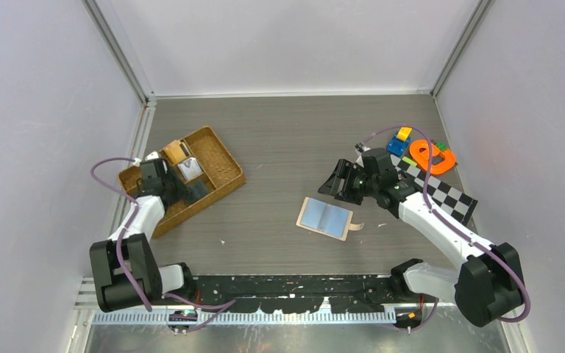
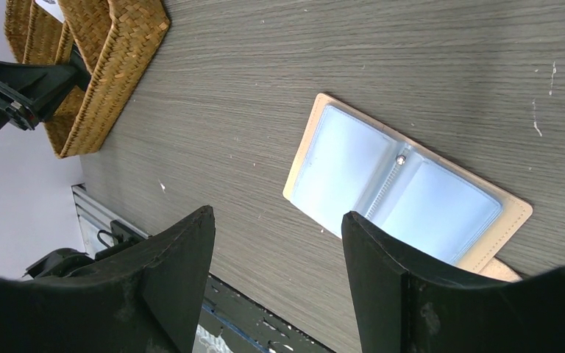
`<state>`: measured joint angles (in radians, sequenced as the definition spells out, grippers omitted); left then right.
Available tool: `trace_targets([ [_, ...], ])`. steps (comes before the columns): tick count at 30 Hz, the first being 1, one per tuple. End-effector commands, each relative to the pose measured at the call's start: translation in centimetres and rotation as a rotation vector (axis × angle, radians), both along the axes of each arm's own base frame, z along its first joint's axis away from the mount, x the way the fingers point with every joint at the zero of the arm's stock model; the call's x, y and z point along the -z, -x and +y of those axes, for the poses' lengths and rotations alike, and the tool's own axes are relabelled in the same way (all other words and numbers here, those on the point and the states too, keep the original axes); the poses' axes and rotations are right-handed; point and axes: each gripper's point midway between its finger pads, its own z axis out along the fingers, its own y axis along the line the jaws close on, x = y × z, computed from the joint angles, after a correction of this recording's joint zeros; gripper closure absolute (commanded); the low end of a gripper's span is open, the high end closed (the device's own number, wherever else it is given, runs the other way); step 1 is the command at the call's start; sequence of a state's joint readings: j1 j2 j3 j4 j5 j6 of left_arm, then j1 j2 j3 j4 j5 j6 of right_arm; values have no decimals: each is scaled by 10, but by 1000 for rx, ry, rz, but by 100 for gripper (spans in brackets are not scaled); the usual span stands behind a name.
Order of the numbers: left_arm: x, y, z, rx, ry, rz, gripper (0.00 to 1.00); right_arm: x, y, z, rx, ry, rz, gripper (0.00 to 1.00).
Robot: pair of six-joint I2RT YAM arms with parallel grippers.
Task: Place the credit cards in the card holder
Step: Pick up the credit card from the storage box.
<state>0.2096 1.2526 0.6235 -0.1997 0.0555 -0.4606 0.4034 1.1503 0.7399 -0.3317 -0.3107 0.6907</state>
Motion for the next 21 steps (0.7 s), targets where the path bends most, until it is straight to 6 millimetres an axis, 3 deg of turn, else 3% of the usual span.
trace_targets([
  [1,-1,8,15,-55,-67,4,69,-8,2,0,0,-21,-19,31],
  [12,-15,12,-2,-2,-4,-59,90,-6,3,-1,4,-19,-13,32],
  [21,-32,11,-22,88,56,-127,100,-3,3,0,-2,-16,-2,32],
])
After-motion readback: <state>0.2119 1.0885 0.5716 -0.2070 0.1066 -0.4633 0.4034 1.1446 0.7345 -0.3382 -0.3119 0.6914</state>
